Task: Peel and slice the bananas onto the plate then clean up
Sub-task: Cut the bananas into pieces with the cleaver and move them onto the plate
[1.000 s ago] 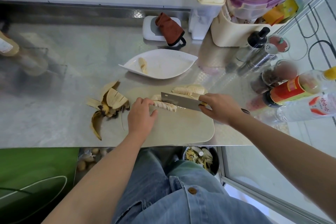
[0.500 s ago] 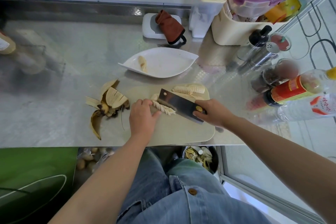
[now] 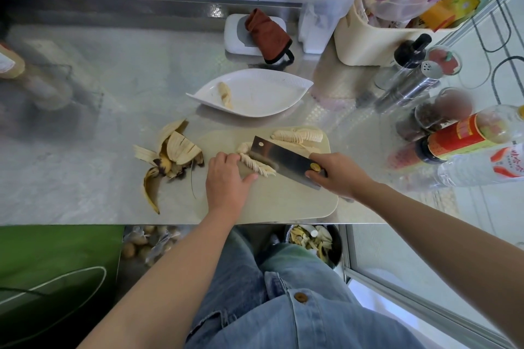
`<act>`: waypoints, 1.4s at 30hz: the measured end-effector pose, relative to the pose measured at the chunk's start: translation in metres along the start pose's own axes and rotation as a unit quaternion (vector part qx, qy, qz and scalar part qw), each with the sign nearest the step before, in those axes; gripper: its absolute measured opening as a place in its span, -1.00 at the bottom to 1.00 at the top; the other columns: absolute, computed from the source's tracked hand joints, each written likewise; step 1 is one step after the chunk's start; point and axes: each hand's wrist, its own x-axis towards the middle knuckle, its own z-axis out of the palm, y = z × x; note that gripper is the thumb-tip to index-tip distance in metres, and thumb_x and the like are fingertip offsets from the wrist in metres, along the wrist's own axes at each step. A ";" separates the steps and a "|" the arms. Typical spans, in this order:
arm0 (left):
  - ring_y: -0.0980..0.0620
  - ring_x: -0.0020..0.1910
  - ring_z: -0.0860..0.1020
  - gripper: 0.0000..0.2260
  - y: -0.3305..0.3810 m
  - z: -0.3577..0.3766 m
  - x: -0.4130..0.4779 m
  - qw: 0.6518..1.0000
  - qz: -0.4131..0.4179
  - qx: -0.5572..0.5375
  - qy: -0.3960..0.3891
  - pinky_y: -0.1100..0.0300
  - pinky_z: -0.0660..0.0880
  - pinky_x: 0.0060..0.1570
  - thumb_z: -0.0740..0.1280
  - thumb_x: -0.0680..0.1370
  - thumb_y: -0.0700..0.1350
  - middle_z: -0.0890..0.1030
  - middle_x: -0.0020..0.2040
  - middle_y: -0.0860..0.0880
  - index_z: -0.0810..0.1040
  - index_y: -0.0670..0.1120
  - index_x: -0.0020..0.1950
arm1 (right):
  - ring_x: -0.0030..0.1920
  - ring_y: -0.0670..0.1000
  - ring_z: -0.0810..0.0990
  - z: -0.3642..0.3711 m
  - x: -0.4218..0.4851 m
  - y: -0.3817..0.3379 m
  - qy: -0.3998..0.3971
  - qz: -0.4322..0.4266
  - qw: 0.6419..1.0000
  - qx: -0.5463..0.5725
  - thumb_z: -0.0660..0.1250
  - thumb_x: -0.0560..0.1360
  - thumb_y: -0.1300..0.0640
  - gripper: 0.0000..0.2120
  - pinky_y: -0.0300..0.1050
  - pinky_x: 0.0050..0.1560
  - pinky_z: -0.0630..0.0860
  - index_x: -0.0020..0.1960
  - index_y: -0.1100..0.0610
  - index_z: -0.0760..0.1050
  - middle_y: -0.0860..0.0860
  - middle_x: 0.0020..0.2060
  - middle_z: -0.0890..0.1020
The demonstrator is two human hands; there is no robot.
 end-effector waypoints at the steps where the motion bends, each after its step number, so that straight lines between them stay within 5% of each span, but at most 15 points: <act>1: -0.04 0.05 0.41 -0.58 0.000 0.000 0.000 1.000 0.000 0.002 0.001 0.11 0.42 0.03 0.51 0.38 0.08 0.49 0.01 -0.06 0.54 -0.11 0.12 | -0.30 0.05 0.44 0.003 0.001 -0.001 0.003 0.005 1.000 0.014 0.27 0.55 0.06 -0.89 -0.10 -0.30 0.31 -0.08 0.08 0.42 0.00 -0.29 0.51; 6: -0.03 0.05 0.41 -0.58 -0.001 0.002 0.000 1.000 0.000 0.006 0.000 0.12 0.41 0.02 0.51 0.38 0.07 0.49 0.01 -0.05 0.53 -0.11 0.12 | -0.29 0.06 0.49 0.013 0.003 -0.006 -0.025 0.032 0.995 0.095 0.27 0.55 0.08 -0.93 -0.12 -0.30 0.37 -0.03 0.07 0.45 0.00 -0.28 0.53; 11: -0.03 0.04 0.41 -0.61 -0.003 0.001 -0.002 1.000 0.012 0.002 -0.001 0.12 0.40 -0.01 0.51 0.40 0.05 0.49 0.01 -0.05 0.52 -0.10 0.12 | -0.30 -0.21 0.39 0.016 0.001 -0.010 -0.016 0.021 0.989 0.149 0.28 0.53 0.14 -0.61 -0.33 -0.27 0.29 0.36 0.09 0.40 -0.17 -0.18 0.45; 16: -0.01 0.04 0.40 -0.62 -0.005 0.001 -0.004 1.000 0.016 -0.007 -0.005 0.15 0.39 -0.02 0.51 0.40 0.04 0.49 0.01 -0.04 0.53 -0.09 0.13 | -0.31 -0.13 0.43 0.028 -0.006 -0.011 -0.031 0.054 0.981 0.181 0.29 0.54 0.12 -0.85 -0.17 -0.26 0.35 0.07 0.15 0.51 -0.04 -0.27 0.52; 20: -0.01 0.04 0.40 -0.61 -0.007 0.003 -0.006 0.999 0.028 -0.020 -0.009 0.13 0.41 0.03 0.50 0.41 0.00 0.48 0.02 -0.04 0.53 -0.10 0.16 | -0.22 0.06 0.53 0.036 -0.005 -0.017 -0.035 0.065 0.976 0.206 0.29 0.53 0.10 -0.84 -0.09 -0.21 0.43 0.02 0.19 0.52 0.09 -0.21 0.61; 26: -0.01 0.12 0.37 -0.46 -0.010 0.005 -0.015 0.998 0.061 -0.027 -0.021 0.18 0.36 0.14 0.49 0.43 -0.04 0.44 0.11 -0.07 0.45 -0.13 0.36 | -0.45 -0.06 0.42 0.044 -0.016 -0.023 -0.029 0.086 0.962 0.259 0.29 0.55 0.09 -0.83 -0.19 -0.39 0.34 -0.08 0.21 0.42 0.04 -0.38 0.51; 29: 0.03 0.06 0.38 -0.43 -0.011 0.006 -0.019 0.996 0.061 -0.052 -0.037 0.23 0.35 0.10 0.49 0.43 -0.06 0.42 0.08 -0.05 0.42 -0.11 0.40 | -0.56 -0.17 0.41 0.044 -0.020 -0.029 -0.036 0.080 0.952 0.293 0.27 0.57 0.14 -0.90 -0.37 -0.49 0.29 0.05 0.13 0.38 -0.07 -0.44 0.47; 38: 0.11 -0.12 0.41 -0.46 -0.005 -0.005 -0.010 0.988 0.088 -0.117 -0.053 0.26 0.39 -0.06 0.44 0.49 -0.07 0.42 -0.01 0.04 0.39 -0.12 0.43 | -0.54 -0.06 0.31 0.044 -0.024 -0.029 -0.063 0.105 0.873 0.472 0.29 0.57 0.14 -0.70 -0.23 -0.54 0.28 0.28 0.10 0.37 0.03 -0.19 0.55; 42: 0.06 -0.08 0.42 -0.52 0.005 -0.015 0.004 0.985 0.123 -0.117 -0.019 0.20 0.43 -0.05 0.36 0.55 -0.09 0.44 0.01 -0.01 0.37 -0.15 0.45 | -0.55 -0.07 0.27 0.024 -0.017 -0.035 -0.049 0.098 0.842 0.529 0.27 0.58 0.22 -0.69 -0.26 -0.56 0.25 0.31 0.12 0.36 -0.09 -0.36 0.54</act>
